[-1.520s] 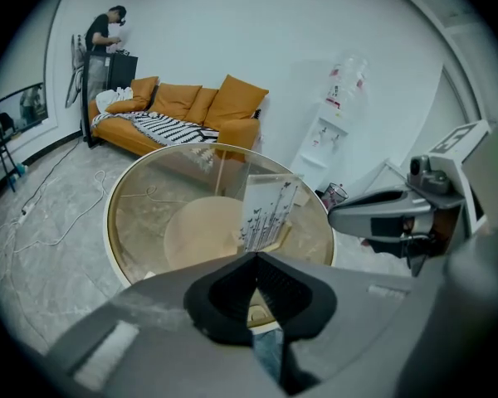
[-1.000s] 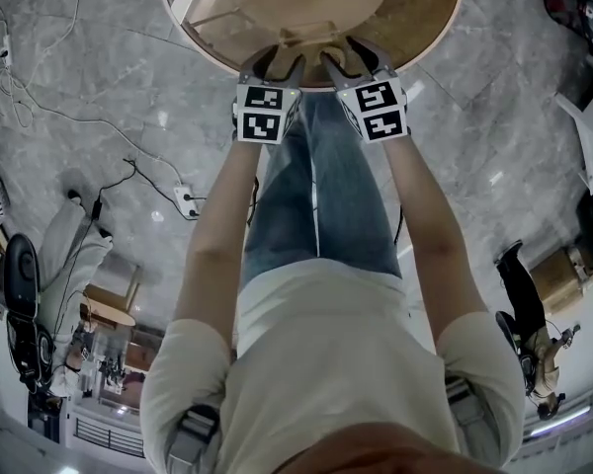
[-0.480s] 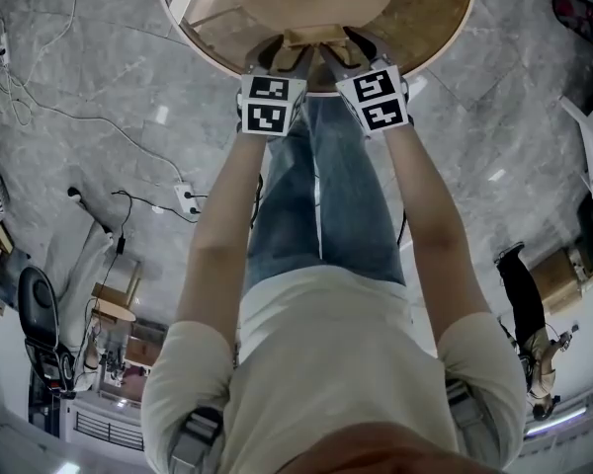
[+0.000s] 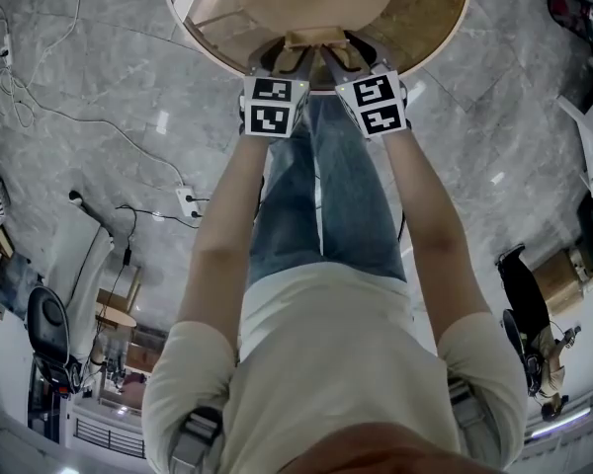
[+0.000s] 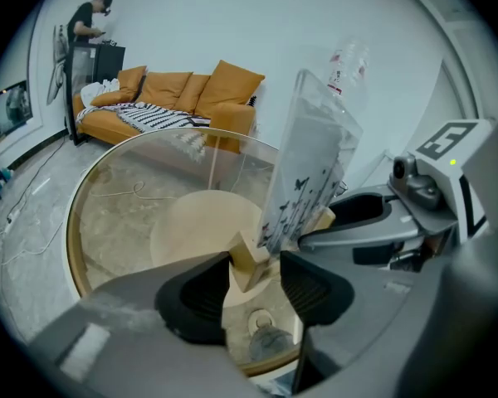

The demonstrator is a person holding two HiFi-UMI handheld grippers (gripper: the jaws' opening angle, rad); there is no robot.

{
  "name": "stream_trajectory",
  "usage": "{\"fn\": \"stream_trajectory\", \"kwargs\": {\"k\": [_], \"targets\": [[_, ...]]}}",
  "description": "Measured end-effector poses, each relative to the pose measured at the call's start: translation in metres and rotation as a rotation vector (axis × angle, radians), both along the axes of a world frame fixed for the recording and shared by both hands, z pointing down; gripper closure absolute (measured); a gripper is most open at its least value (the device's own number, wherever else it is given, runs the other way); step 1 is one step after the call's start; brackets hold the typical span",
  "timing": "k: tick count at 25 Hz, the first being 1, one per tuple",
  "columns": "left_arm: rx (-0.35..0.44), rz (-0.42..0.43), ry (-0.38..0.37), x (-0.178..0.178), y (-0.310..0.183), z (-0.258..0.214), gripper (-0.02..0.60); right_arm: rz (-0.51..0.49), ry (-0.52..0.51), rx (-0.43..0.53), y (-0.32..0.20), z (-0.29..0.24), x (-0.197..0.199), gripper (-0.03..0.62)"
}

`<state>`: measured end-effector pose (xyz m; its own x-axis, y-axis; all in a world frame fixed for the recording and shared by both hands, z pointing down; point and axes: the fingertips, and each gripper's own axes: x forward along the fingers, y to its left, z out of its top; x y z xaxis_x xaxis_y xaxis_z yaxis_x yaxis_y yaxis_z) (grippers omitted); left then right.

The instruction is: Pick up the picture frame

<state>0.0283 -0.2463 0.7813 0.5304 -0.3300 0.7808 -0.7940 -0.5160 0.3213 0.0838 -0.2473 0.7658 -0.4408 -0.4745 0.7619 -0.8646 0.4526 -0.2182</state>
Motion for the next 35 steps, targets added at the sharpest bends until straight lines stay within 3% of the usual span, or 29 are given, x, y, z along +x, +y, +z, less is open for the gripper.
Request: {"fn": "stream_trajectory", "kwargs": {"k": [35], "targets": [[0.179,0.041,0.082,-0.044,0.087,-0.232,0.391,0.105,0.033,0.248,0.094,-0.234,-0.045,0.414]]}}
